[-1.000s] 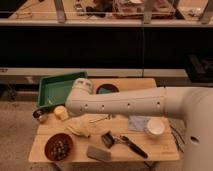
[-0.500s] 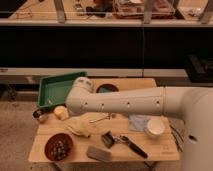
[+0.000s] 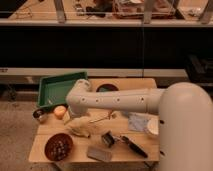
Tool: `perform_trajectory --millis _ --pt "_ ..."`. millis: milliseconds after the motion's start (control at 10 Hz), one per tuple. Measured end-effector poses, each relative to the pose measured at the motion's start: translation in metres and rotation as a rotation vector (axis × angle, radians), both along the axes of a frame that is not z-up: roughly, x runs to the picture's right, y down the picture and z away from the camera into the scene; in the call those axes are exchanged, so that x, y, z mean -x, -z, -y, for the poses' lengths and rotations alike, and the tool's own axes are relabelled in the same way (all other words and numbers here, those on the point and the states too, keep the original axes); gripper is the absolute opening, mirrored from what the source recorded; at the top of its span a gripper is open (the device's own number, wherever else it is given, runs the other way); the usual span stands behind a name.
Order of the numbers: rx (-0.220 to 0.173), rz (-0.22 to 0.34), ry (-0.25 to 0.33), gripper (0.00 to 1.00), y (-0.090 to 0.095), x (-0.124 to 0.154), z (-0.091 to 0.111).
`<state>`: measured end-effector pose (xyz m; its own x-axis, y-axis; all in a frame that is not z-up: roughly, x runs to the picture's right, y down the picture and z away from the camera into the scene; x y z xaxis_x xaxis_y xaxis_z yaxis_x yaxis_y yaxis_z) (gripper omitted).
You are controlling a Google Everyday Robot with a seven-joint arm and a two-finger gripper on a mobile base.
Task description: Place banana in tray
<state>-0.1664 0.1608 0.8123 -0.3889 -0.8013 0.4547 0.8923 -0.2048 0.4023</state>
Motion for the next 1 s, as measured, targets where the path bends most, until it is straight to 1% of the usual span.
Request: perform_trajectory --millis 100,200,500,600,700,800,900,1000 --pt "0.035 -0.003 0.006 0.80 -0.008 0.003 -0.010" --pt "0.058 -0.011 0.008 0.80 -0.013 0.001 -0.015" --pt "0.097 -0.019 0.013 0.80 -0.017 0.000 -0.028" --pt "0.104 -0.021 0.013 0.78 -0.017 -0.002 -0.031" --pt "0.112 -0.021 0.012 0.70 -0.018 -0.002 -0.035" --pt "0.121 -0.018 0.009 0.58 -0.018 -0.001 -0.038" --pt "0.127 -0.015 0.005 0.48 -0.018 0.000 -0.041" --pt "0.132 -0.014 -0.001 0.40 -0.018 0.000 -0.042"
